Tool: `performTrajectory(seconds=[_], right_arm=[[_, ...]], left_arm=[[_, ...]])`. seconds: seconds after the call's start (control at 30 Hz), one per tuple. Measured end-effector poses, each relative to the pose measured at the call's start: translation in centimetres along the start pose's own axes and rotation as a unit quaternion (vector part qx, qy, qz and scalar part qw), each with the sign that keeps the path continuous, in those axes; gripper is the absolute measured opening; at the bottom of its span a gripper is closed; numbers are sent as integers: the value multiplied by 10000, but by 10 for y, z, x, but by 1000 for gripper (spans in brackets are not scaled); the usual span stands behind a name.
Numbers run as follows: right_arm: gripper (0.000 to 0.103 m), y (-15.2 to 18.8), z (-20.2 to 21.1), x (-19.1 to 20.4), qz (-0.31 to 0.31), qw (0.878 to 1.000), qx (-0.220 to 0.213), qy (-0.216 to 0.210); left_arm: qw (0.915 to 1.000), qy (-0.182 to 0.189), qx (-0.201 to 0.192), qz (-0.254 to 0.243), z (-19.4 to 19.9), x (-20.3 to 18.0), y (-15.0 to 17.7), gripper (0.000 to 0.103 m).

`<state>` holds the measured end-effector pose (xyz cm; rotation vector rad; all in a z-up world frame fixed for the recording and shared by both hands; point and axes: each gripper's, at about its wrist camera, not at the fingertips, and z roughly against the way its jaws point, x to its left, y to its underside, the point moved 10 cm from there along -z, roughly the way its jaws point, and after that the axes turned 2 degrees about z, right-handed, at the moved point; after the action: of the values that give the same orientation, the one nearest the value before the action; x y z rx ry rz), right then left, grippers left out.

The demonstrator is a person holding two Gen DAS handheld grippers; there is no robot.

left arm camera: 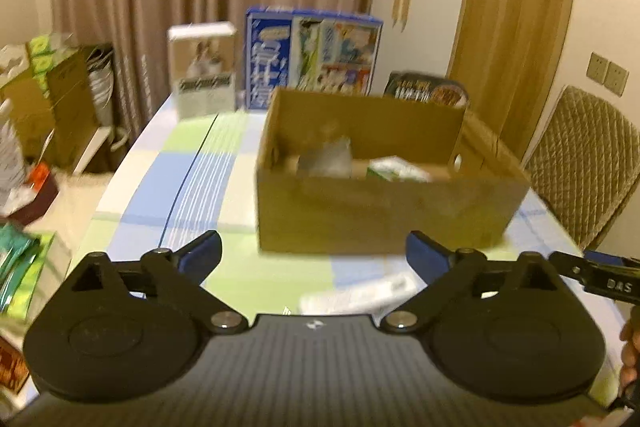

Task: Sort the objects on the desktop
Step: 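Withdraw both tools from the box back over the table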

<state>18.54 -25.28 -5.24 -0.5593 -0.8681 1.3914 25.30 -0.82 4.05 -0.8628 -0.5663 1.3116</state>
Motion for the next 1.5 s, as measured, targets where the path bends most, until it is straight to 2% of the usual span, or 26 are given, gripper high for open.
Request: performTrajectory(seconds=[0.27, 0.5, 0.63, 0.8, 1.03, 1.5], right_arm=[[85, 37, 24, 26, 239, 9990, 330, -162], [88, 44, 33, 52, 452, 9980, 324, -315], [90, 43, 35, 63, 432, 9980, 308, -357], [91, 45, 34, 75, 515, 9970, 339, -460], [91, 49, 26, 88, 613, 9960, 421, -498], [91, 64, -20, 119, 939, 9906, 711, -699]], left_arm=[[9989, -237, 314, 260, 36, 21, 62, 100], [9982, -253, 516, 168, 53, 23, 89, 100], [9980, -221, 591, 91, 56, 19, 95, 100], [9966, -357, 744, 9, 56, 21, 105, 100], [9955, -361, 871, 133, 51, 27, 113, 100], [9924, -401, 1122, 308, 29, 43, 119, 98]])
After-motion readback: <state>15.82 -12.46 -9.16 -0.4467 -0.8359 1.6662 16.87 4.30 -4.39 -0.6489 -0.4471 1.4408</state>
